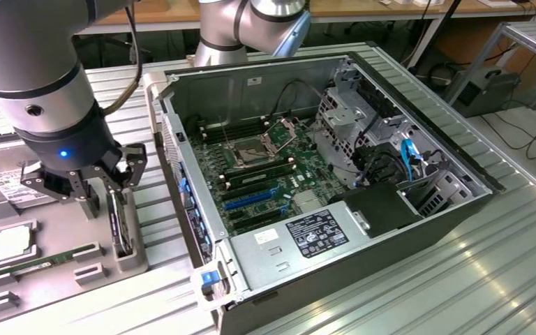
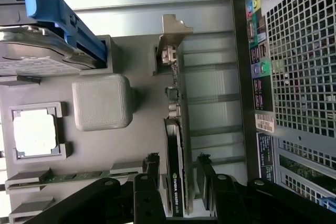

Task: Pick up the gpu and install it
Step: 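Pick up the gpu and move the gpu toward the slot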

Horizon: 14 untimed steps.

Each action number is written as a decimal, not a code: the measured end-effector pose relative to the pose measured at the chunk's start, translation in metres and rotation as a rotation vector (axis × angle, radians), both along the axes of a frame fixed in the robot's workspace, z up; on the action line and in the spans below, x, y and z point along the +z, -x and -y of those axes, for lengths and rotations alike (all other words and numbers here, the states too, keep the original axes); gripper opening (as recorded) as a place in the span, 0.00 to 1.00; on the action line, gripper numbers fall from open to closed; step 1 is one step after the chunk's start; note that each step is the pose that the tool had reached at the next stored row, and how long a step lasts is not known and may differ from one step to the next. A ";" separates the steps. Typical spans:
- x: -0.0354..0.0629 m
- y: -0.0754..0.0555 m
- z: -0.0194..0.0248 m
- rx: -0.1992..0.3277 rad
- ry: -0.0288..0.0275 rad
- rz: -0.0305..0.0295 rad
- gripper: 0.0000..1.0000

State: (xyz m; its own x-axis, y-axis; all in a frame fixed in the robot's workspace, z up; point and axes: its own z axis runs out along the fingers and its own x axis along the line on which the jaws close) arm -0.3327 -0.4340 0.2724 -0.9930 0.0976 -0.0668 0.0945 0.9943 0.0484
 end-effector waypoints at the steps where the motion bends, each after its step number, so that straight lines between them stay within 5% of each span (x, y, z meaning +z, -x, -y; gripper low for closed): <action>1: -0.0017 0.000 -0.0005 0.000 0.0000 0.0000 0.42; 7: -0.0129 -0.001 -0.0057 0.000 -0.0001 0.0001 0.42; 14: -0.0272 -0.002 -0.0061 0.000 -0.0001 0.0000 0.42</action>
State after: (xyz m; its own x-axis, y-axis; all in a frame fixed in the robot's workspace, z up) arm -0.3311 -0.4279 0.2452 -0.9930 0.0977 -0.0668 0.0946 0.9943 0.0485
